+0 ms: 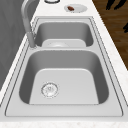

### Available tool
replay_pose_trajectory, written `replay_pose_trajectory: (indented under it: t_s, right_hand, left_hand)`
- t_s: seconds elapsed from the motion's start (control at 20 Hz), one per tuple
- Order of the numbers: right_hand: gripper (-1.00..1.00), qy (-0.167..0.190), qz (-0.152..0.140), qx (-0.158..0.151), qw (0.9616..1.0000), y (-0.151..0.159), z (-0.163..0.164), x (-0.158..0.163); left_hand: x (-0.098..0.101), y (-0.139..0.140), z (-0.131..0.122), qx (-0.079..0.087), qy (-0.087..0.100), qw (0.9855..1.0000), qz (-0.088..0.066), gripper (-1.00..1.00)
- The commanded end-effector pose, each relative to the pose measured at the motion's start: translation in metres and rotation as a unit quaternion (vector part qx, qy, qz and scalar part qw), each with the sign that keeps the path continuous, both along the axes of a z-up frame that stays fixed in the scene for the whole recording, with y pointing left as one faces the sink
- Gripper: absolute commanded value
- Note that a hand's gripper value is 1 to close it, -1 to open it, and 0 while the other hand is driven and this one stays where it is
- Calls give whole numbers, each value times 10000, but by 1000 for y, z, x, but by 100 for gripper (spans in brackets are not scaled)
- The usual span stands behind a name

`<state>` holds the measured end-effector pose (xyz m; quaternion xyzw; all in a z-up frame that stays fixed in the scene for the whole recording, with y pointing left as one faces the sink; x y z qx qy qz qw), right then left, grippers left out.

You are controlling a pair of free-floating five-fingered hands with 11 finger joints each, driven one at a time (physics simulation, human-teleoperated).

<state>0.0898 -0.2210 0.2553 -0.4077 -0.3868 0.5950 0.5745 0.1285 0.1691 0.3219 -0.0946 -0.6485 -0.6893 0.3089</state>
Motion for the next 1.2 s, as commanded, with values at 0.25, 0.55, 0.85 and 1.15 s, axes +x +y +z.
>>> replay_pose_trajectory:
  t_s: [0.25,0.55,0.85,1.15]
  right_hand:
    - [0,0,0,0,10000,0,0,0]
    - [0,0,-1,1,10000,0,0,0]
    - [0,0,-1,1,10000,0,0,0]
    - [0,0,-1,1,10000,0,0,0]
  left_hand:
    - [-1,-7,3,-392,-430,9974,430,-100]
    - [-2,-12,4,-438,-461,9971,430,-100]
    - [-3,-15,4,-603,-474,9963,391,-100]
    - [-6,-15,9,-983,-279,9941,367,-100]
